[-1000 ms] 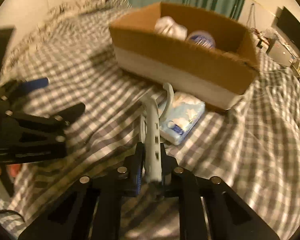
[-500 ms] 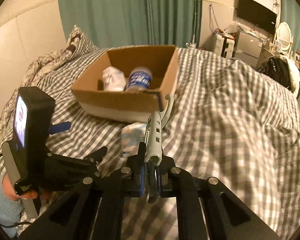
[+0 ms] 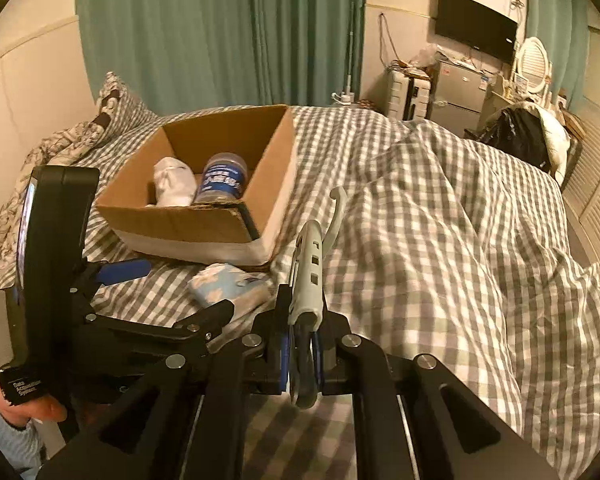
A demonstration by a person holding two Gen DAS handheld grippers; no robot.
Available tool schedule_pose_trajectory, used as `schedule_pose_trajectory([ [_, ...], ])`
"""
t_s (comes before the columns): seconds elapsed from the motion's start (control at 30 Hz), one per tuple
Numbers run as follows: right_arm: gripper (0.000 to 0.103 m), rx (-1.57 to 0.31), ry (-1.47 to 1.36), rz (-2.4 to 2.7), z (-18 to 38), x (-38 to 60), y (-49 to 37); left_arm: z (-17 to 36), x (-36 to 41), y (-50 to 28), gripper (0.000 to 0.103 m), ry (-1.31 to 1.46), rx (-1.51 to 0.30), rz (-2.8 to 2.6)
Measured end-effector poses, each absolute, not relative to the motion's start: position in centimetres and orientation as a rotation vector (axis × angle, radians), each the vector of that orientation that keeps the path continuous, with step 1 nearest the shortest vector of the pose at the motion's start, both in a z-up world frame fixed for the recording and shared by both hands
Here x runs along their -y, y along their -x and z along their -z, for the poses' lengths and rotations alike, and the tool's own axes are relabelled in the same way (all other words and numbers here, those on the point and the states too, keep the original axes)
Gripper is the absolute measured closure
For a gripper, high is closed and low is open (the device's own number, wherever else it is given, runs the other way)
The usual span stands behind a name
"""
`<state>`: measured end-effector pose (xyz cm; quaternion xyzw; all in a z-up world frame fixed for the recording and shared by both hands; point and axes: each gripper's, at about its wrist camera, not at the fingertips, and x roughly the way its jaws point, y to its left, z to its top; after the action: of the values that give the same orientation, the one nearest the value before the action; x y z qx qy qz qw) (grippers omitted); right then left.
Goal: Organize objects
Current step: 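Grasp the floral tissue pack with the left tool, then drop the tissue pack into the box with the left tool while the right tool drops the hanger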
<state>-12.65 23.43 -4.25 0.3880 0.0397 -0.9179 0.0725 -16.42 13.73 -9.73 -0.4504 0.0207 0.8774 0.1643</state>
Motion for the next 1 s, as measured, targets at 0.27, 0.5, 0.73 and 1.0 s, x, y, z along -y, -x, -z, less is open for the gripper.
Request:
schedule_pose_trajectory([
  [0.27, 0.095, -0.088, -1.192, 2.742, 5.0, -24.1, 13.0, 13.3, -16.2, 19.5, 0.0, 1.306, -0.235, -2.469],
  [0.5, 0.095, -0.097, -1.192, 2.735, 5.4, -24.0, 13.0, 13.8, -15.3, 19.6, 0.026, 1.305, -0.122, -2.407],
  [0.73, 0.095, -0.114, -1.144, 2.757, 4.6, -23.7, 12.6, 10.4, -14.0, 16.7, 0.027, 1.245, -0.163, -2.478],
  [1.0, 0.095, -0.187, -1.021, 2.795, 0.9, -22.2, 10.1, 5.0, -10.9, 14.2, 0.027, 1.194, -0.126, -2.565],
])
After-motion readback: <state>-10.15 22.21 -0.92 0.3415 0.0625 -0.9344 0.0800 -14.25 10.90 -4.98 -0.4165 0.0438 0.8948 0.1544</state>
